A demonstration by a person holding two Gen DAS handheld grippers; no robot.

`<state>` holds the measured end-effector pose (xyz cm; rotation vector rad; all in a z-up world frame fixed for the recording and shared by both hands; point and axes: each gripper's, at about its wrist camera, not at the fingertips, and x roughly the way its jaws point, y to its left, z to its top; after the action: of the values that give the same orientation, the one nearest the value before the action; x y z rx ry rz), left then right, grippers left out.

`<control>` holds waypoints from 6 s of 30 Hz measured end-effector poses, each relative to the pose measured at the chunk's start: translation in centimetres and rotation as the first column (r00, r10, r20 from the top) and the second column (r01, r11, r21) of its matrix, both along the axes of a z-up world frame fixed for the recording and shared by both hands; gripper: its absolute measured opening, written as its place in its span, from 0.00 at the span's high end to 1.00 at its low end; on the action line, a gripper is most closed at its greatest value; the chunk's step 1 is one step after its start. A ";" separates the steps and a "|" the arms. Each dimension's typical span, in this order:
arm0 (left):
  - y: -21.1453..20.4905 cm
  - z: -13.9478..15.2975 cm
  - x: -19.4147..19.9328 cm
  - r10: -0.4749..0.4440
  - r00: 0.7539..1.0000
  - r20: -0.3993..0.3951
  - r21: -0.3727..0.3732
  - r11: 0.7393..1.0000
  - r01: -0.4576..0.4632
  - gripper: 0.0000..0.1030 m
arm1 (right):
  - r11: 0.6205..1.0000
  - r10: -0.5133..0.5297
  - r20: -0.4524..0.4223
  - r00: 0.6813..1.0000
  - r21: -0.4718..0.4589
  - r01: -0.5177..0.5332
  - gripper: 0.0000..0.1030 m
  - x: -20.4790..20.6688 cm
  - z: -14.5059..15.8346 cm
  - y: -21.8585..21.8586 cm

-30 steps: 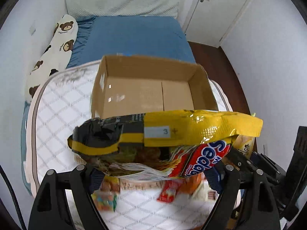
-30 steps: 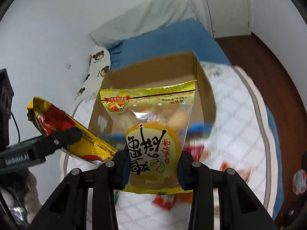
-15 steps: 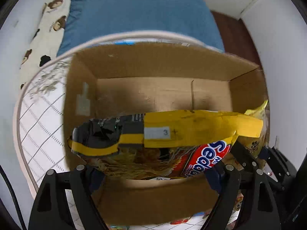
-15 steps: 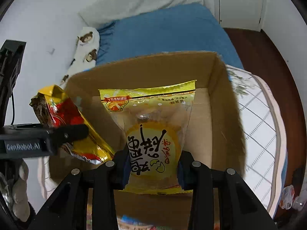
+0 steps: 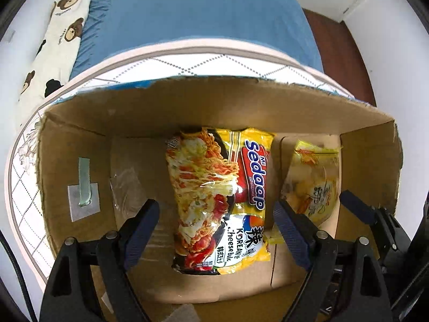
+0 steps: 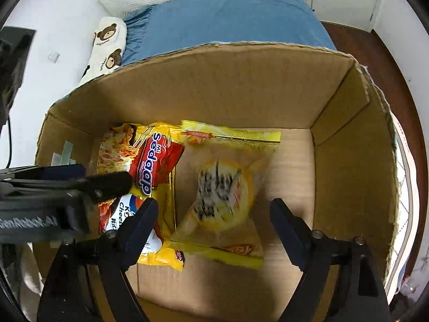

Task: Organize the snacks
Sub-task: 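Carry both packs into the cardboard box and open both tools, then move both tools back over the snack pile, then grasp the candy ball bag with the left tool while the right tool grasps the red spicy strip pack, then carry both packs into the box and release them beside the others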

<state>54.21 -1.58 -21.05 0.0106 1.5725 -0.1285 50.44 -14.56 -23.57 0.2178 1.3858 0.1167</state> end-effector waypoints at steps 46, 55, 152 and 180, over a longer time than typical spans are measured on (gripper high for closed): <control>5.5 14.8 -23.5 0.052 0.903 0.425 -0.002 0.998 -0.056 0.15 | 0.996 -0.076 0.213 0.974 -0.031 0.084 0.04 -22.7 16.3 2.5; 12.1 5.2 -29.7 0.056 0.978 0.202 0.144 0.986 -0.086 0.15 | 0.972 -0.138 -0.120 0.983 0.173 0.157 0.04 -29.4 4.4 3.1; 4.0 14.4 -17.0 0.047 0.971 0.236 -0.159 0.987 -0.009 0.43 | 0.998 -0.066 0.234 0.970 -0.005 0.069 0.54 -17.3 19.1 1.8; 5.2 1.4 1.0 0.091 0.990 0.105 -0.008 0.996 -0.091 0.21 | 0.987 -0.047 0.005 0.999 -0.152 0.047 0.08 -0.1 5.4 0.0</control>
<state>55.20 3.67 -19.65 -0.0563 1.4651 -0.0577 50.38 -14.52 -18.15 0.1231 1.3800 -0.0283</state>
